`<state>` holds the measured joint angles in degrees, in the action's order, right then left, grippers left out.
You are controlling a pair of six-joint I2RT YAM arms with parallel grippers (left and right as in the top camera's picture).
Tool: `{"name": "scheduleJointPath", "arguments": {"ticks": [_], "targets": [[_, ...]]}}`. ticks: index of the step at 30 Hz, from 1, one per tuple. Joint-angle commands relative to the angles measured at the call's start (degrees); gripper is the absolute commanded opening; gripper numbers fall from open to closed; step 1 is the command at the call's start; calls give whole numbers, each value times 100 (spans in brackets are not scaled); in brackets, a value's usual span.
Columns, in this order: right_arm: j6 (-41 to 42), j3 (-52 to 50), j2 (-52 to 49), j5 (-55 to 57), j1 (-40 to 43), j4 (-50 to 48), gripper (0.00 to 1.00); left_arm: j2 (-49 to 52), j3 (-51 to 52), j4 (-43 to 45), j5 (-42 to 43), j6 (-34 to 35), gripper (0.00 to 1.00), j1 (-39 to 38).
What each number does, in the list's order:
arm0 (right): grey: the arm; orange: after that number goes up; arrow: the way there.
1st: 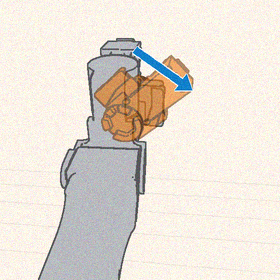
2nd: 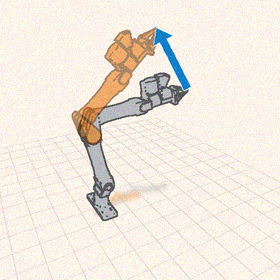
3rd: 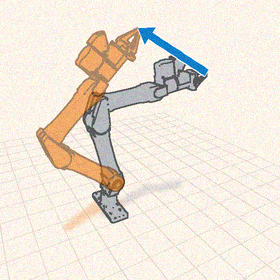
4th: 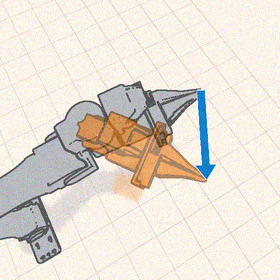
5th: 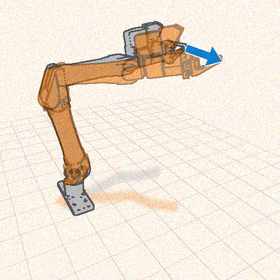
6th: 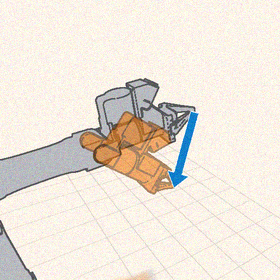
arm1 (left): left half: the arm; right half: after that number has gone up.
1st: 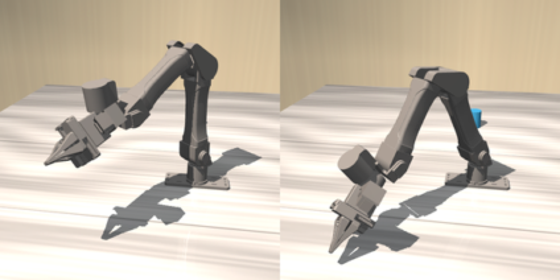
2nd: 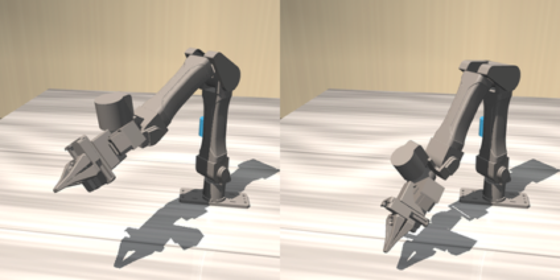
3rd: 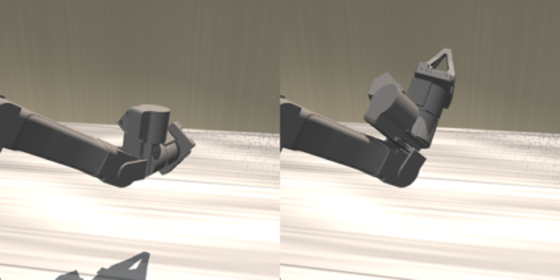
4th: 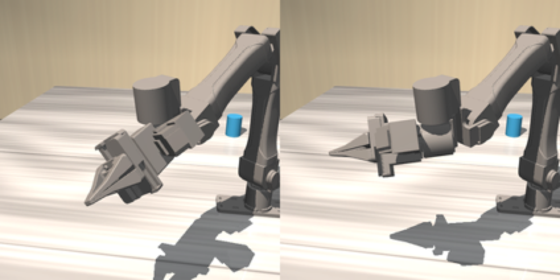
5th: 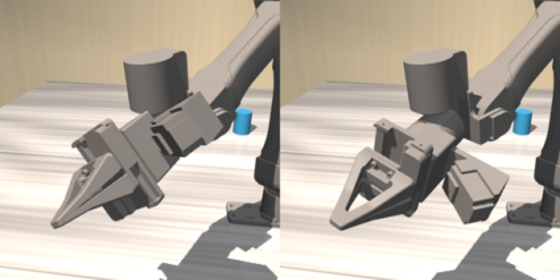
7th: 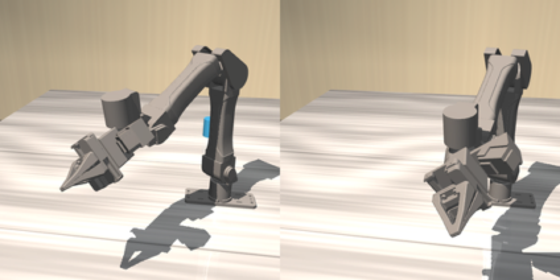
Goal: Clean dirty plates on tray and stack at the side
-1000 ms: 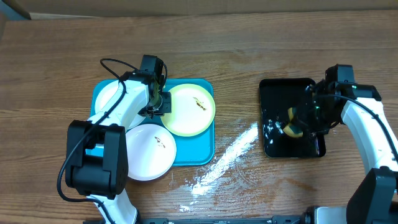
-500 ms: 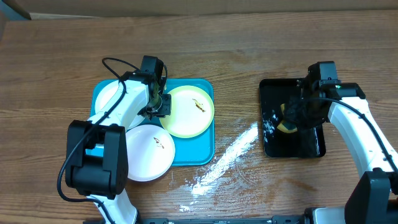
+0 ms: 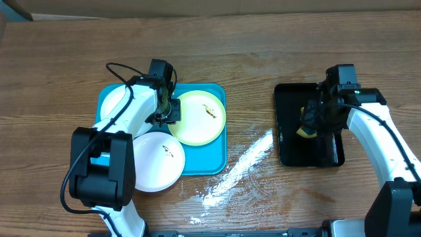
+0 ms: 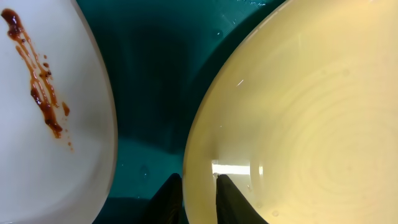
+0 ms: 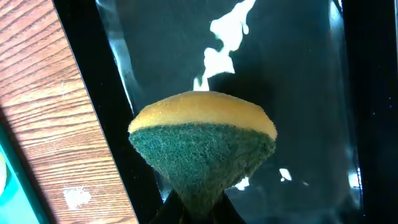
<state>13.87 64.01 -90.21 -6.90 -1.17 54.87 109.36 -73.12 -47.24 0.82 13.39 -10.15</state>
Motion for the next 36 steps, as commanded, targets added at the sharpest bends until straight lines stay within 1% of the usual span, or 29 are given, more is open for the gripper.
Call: {"name": "scheduleJointPath", "arguments": {"ticks": [1,2,3,6,10,11,13,15,19,21,23,25,27,30,34,36], "targets": [[-13,-46,138,87,-11,-66,4,-101,39,13,22,83,17,-39],[-13,-92,138,87,-11,-133,4,-101,94,17,22,103,15,-39],[-13,-118,138,87,-11,-168,4,-98,133,42,24,103,15,-39],[-13,-256,138,85,-11,-326,4,-98,367,302,24,160,17,-39],[-13,-282,138,81,-11,-448,4,-101,385,407,22,186,4,-37],[-13,-271,138,76,-11,-450,4,-103,376,402,22,184,4,-35],[-17,-107,138,35,-9,-369,4,-109,262,240,17,175,4,-35],[-15,282,140,35,-4,-129,4,-111,-46,-50,-24,-59,4,-33],[-15,649,138,-140,-7,297,4,-111,-686,-599,-640,-79,4,-37],[-17,647,138,-535,-7,275,4,-111,-817,-627,-699,-98,4,-37],[-20,647,138,-1228,-7,170,4,-111,-839,-540,-682,-107,4,-39],[-39,647,138,-2288,-87,-236,4,-111,-837,-549,-678,-166,4,-39],[-24,647,138,-2806,-297,-671,4,-109,-837,-549,-675,-168,4,-39],[299,647,116,-2465,-927,-1333,4,-109,-835,-542,-516,-284,4,-55],[671,647,-37,-1191,-1969,-2094,4,-109,-835,-507,-481,-579,4,-83],[743,647,-219,-446,-2564,-2531,4,-109,-835,-446,-225,-828,4,-81]]}}
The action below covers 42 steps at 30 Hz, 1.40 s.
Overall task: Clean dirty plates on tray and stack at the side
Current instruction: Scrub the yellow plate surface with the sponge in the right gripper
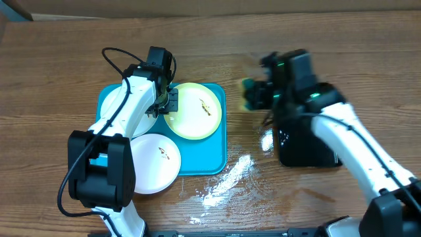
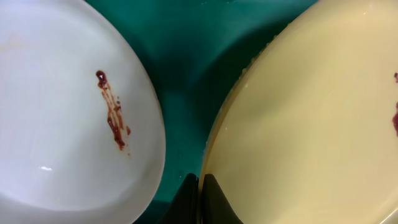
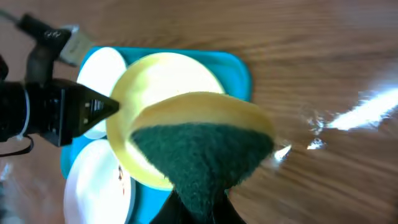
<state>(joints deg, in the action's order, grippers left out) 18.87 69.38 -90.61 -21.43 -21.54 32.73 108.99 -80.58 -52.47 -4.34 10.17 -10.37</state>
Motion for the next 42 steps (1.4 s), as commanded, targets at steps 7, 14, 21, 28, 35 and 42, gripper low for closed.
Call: {"name": "scheduleJointPath", "arguments": {"ticks": [7,14,21,28,35,42], "targets": [[238,109,-1202,2245,-1716,-1471,4,-63,-90,208,514,-765,4,-42],[192,109,-1565,2343,-1928,-1821,4,-63,-90,210,498,-765,4,-44],[264,109,-1915,2520,-1958,-2378,4,-63,-90,197,501,-741,4,-52],[234,109,-2413,2684,-1969,-3615,4,-63,-90,184,505,-739,4,-52],[44,109,-2498,3119,-1958,-4474,4,-63,-90,166,503,-739,4,-52],[44,109,-3003,3394,-1947,-4892,4,-63,-90,168,503,-737,4,-52]]}}
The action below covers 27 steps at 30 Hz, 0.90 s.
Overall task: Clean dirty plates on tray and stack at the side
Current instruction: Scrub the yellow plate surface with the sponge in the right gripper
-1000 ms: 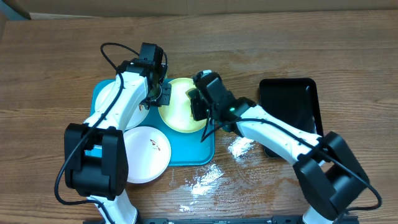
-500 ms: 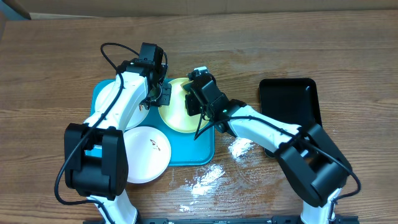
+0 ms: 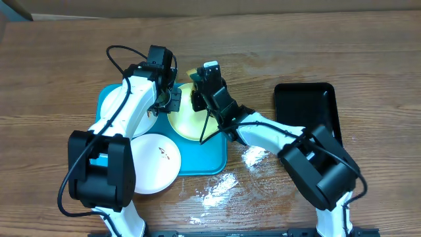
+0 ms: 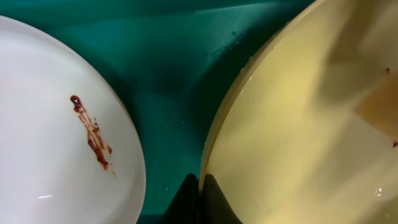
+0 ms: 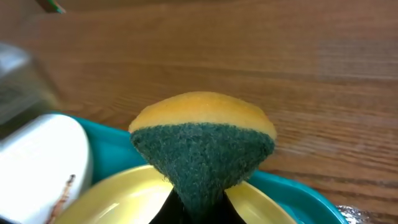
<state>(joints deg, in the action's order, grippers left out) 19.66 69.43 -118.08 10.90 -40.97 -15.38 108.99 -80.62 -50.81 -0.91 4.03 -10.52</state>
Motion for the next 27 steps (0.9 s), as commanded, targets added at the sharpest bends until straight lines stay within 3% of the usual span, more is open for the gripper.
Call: {"name": "scheduleJointPath", "arguments": {"ticks": [1,17,27], "targets": [[-33,105,-297,264,-4,-85,4,-63,-85,4,160,-122,4,-37],[-33,105,-243,321,-4,946,4,-63,-85,37,-98,133,4,-37],[52,105,332,223,-4,1880,4,-63,-85,184,-101,240,4,-37]]}}
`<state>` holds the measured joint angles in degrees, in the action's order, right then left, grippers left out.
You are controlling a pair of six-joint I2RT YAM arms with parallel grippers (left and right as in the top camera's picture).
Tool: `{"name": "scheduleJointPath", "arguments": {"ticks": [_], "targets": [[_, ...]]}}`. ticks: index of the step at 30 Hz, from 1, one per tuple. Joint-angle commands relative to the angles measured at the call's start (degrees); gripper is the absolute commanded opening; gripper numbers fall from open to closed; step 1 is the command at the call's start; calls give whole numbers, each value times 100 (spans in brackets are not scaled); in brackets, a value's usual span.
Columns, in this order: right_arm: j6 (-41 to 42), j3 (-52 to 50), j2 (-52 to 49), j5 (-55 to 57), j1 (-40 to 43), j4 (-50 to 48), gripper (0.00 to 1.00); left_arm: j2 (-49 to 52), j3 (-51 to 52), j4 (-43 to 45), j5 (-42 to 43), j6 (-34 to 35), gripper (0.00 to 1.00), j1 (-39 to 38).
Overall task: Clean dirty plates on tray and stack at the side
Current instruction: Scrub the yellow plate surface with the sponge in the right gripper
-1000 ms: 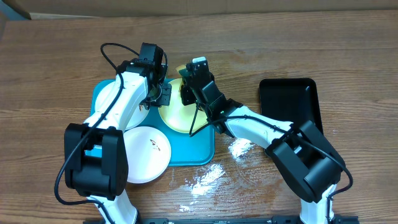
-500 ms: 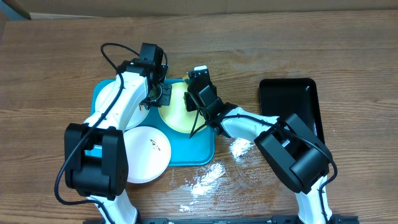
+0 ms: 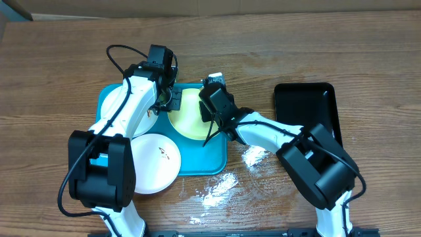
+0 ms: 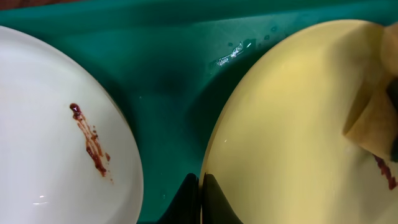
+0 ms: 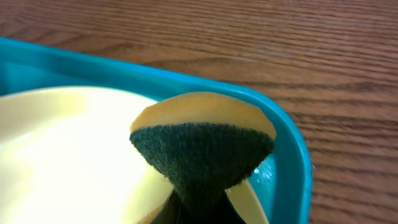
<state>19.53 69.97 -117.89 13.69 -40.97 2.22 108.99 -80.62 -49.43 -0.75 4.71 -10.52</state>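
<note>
A yellow plate [image 3: 186, 116] with a brown sauce streak [image 4: 385, 172] sits in the blue tray [image 3: 212, 160]. My left gripper [image 3: 169, 100] is shut on its left rim [image 4: 211, 155], fingertips pinched together [image 4: 200, 199]. My right gripper [image 3: 210, 106] is shut on a yellow-and-green sponge [image 5: 202, 146], whose green side rests on the plate's right part near the tray wall [image 5: 292, 162]. A corner of the sponge [image 4: 376, 118] shows in the left wrist view. A white plate [image 4: 56, 143] with a red streak lies left of the yellow one.
A second white plate [image 3: 154, 161] with a small streak lies at the tray's front left corner, partly over the edge. A black tray [image 3: 309, 128] stands to the right. Wet smears [image 3: 230, 178] shine on the wooden table in front of the blue tray.
My right gripper with the sponge has moved from the yellow plate's far rim down onto the plate, beside the streak. My left gripper still pinches the rim in the same place.
First my right gripper held the sponge over the black tray and my left fingers stood open around the yellow plate's rim. Then the left was shut on the rim and the right arm was over the table. Later the sponge was at the plate's far edge, now on it.
</note>
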Motion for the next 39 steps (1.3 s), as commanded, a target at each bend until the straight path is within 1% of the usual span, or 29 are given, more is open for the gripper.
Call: {"name": "scheduleJointPath", "arguments": {"ticks": [1,4,6,8,11,14,19,22,25,29,39], "targets": [[136,50,313,-197,-7,214,4,-63,-85,48,-118,175,4,-37],[179,50,313,-619,-4,306,4,-63,-85,74,-118,173,4,-37],[177,50,313,-570,-4,297,4,-63,-85,90,-116,173,4,-37],[170,50,313,-420,4,61,4,-63,-85,105,-116,173,4,-37],[153,63,326,-415,118,-590,4,-63,-85,109,-116,173,4,-37],[153,63,326,-413,240,-846,4,-63,-85,107,-116,173,4,-37],[201,50,199,-629,542,-739,4,-63,-85,116,-116,173,4,-37],[313,50,52,-684,579,-820,4,-63,-85,136,-116,173,4,-37],[330,50,-127,-1010,579,-944,4,-63,-85,146,-118,173,4,-37],[461,52,-140,-1093,573,-992,4,-63,-85,151,-118,173,4,-37],[627,50,-151,-1185,531,-529,4,-63,-85,173,-116,173,4,-37]]}}
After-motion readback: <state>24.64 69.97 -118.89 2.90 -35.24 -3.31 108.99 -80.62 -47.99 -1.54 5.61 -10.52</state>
